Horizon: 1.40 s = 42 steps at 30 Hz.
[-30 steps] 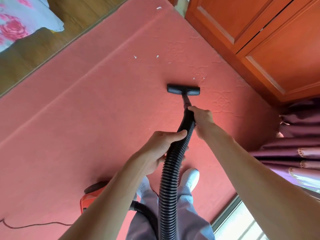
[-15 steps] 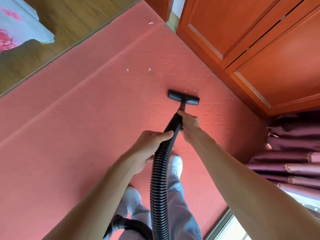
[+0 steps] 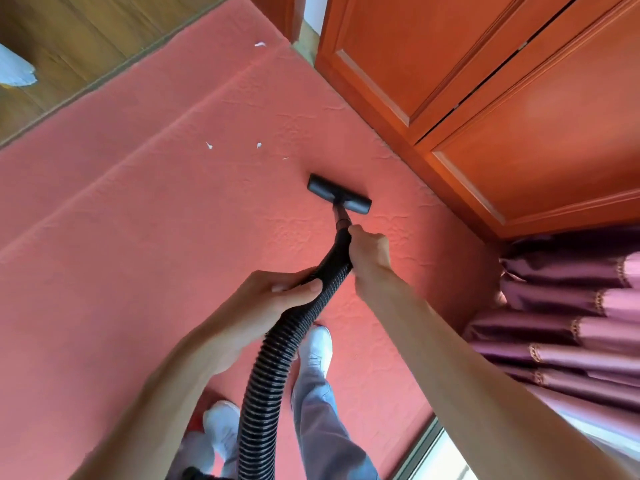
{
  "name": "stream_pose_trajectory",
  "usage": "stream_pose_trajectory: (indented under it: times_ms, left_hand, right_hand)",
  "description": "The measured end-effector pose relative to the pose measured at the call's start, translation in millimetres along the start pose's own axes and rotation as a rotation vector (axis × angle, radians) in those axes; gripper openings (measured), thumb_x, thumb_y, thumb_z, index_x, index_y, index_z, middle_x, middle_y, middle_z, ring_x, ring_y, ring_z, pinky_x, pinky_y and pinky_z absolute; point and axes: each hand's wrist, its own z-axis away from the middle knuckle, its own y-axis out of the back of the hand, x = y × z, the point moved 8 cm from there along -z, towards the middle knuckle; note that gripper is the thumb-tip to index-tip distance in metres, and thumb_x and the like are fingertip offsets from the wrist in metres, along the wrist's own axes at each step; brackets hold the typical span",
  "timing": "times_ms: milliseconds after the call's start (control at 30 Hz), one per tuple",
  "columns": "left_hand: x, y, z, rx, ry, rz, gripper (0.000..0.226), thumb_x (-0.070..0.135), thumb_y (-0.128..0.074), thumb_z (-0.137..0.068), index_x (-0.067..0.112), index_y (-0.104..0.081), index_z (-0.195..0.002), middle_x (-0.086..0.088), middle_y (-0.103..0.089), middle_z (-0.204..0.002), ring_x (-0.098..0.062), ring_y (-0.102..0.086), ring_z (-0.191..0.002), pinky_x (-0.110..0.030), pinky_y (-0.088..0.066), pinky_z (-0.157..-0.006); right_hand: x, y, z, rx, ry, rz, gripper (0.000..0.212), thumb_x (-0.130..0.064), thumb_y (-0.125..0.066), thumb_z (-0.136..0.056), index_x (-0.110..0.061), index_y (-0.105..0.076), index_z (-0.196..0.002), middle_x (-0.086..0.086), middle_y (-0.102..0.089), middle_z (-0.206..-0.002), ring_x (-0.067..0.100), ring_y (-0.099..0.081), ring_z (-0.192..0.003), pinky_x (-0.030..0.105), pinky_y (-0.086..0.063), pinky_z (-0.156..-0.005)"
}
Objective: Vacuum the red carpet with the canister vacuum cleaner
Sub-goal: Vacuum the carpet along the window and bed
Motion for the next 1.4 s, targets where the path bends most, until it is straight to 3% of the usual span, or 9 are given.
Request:
stream_pose_trajectory:
  times_ms: [167, 300, 467, 633, 800, 1000, 1133, 1267, 1400]
  left_hand:
    - [4, 8, 6, -0.022, 0.049, -0.014, 0.023, 0.034, -0.069, -0.091, 0.031, -0.076, -0.112, -0.015, -0.077, -0.095, -0.023, -0.073, -0.068, -0.034, -0.058, -0.058]
    - [-10, 7, -19, 0.122, 0.041, 0.034, 0.018, 0.031, -0.066, -0.095, 0.025, -0.075, -0.109, -0.018, -0.076, -0.091, -0.027, -0.071, -0.067, -0.051, -0.061, -0.075]
    - [-22, -13, -35, 0.215, -0.033, 0.047, 0.019, 0.032, -0.06, -0.099, 0.024, -0.074, -0.11, -0.009, -0.071, -0.081, -0.026, -0.068, -0.068, -0.045, -0.061, -0.072]
    - [-33, 9, -1, 0.131, 0.001, 0.165, 0.014, 0.03, -0.064, -0.097, 0.03, -0.075, -0.105, -0.024, -0.073, -0.096, -0.028, -0.069, -0.069, -0.053, -0.059, -0.077]
    - [-60, 46, 44, 0.063, 0.064, 0.231, 0.022, 0.031, -0.065, -0.094, 0.032, -0.075, -0.113, -0.019, -0.075, -0.102, -0.033, -0.071, -0.075, -0.057, -0.06, -0.077]
    - [-78, 80, 72, 0.112, 0.07, 0.347, 0.028, 0.031, -0.062, -0.096, 0.019, -0.072, -0.119, -0.023, -0.074, -0.102, -0.033, -0.068, -0.072, -0.047, -0.058, -0.068]
    - [-88, 94, 77, 0.143, 0.082, 0.395, 0.028, 0.031, -0.062, -0.096, 0.015, -0.072, -0.117, -0.026, -0.073, -0.102, -0.033, -0.067, -0.071, -0.047, -0.059, -0.066]
    - [-89, 107, 77, 0.163, 0.065, 0.456, 0.028, 0.03, -0.063, -0.096, 0.015, -0.072, -0.117, -0.025, -0.074, -0.103, -0.033, -0.067, -0.071, -0.048, -0.058, -0.068]
    - [-83, 114, 66, 0.191, 0.051, 0.487, 0.026, 0.029, -0.063, -0.096, 0.015, -0.073, -0.115, -0.025, -0.073, -0.104, -0.034, -0.067, -0.072, -0.045, -0.058, -0.065]
  right_hand:
    - [17, -6, 6, -0.057, -0.078, -0.07, 0.021, -0.023, -0.056, -0.094, -0.012, -0.056, -0.075, 0.008, -0.056, -0.078, 0.023, -0.054, -0.076, 0.034, -0.041, -0.067]
    - [10, -23, -11, -0.093, -0.098, -0.042, 0.02, -0.023, -0.059, -0.094, -0.013, -0.056, -0.077, 0.007, -0.058, -0.078, 0.02, -0.056, -0.067, 0.03, -0.043, -0.06]
    - [-5, -30, -21, -0.072, 0.031, 0.159, 0.032, -0.032, -0.066, -0.085, -0.006, -0.067, -0.104, 0.008, -0.064, -0.09, 0.025, -0.061, -0.082, 0.034, -0.049, -0.07]
    - [-10, -48, 11, -0.096, 0.153, 0.253, 0.019, -0.027, -0.062, -0.083, -0.009, -0.067, -0.087, 0.003, -0.056, -0.072, 0.023, -0.054, -0.07, 0.032, -0.042, -0.061]
    - [5, -80, 61, -0.158, 0.202, 0.247, 0.013, -0.024, -0.06, -0.086, -0.017, -0.064, -0.096, 0.002, -0.061, -0.079, 0.019, -0.057, -0.07, 0.027, -0.044, -0.057]
    - [32, -130, 83, -0.271, 0.046, 0.212, 0.042, -0.029, -0.07, -0.081, -0.017, -0.063, -0.12, 0.008, -0.068, -0.103, 0.024, -0.064, -0.087, 0.029, -0.048, -0.065]
    - [42, -151, 88, -0.338, -0.021, 0.161, 0.039, -0.028, -0.068, -0.083, -0.014, -0.063, -0.12, 0.008, -0.069, -0.1, 0.02, -0.065, -0.08, 0.026, -0.046, -0.056]
    - [38, -155, 87, -0.358, -0.076, 0.055, 0.014, -0.017, -0.056, -0.093, -0.012, -0.066, -0.101, 0.005, -0.062, -0.079, 0.013, -0.057, -0.061, 0.018, -0.042, -0.044]
    - [25, -168, 80, -0.398, -0.084, -0.005, 0.014, -0.01, -0.053, -0.095, -0.013, -0.066, -0.098, 0.006, -0.061, -0.08, 0.014, -0.055, -0.062, 0.023, -0.043, -0.051]
